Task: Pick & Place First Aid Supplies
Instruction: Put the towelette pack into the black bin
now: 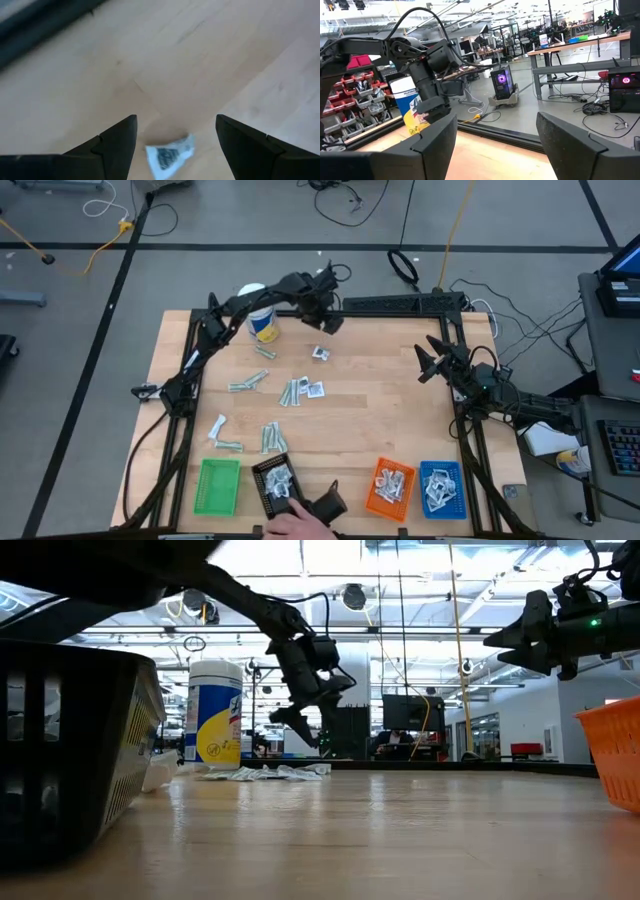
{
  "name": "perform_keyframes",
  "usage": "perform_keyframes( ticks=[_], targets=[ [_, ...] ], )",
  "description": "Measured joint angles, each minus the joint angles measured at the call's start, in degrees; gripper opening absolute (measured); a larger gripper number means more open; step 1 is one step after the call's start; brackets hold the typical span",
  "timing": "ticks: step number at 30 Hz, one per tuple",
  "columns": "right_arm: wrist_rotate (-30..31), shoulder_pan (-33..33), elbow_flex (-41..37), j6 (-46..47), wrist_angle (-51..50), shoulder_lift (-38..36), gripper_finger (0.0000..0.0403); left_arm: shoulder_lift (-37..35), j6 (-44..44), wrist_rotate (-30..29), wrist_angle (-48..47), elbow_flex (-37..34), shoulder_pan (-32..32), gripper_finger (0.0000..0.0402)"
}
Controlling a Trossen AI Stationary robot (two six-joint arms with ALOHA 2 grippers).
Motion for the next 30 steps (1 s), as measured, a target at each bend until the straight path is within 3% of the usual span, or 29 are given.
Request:
perform_keyframes(
  ticks=[16,22,26,30],
  targets=[
    [0.00,-0.02,0.00,-0.02,0.00,0.00,0.0267,0.00,-28.64,-9.95,-5.99,0.00,-5.09,0.0273],
    [0.00,-0.02,-0.02,-0.02,0.00,0.00,0.0267,1.07,-36.57,-9.22,-8.26,0.03,-5.10,0.0273],
    [0.00,-0.01,-0.01,0.00,0.02,-0.01,0.0267,3.37,-39.45,-5.70,-9.31,0.02,-5.45,0.0273],
    [-0.02,-0.01,-0.02,-0.02,0.06,-0.02,0.0267,4.00,-40.20,-6.37,-9.45,0.42,-6.09,0.0273]
  ],
)
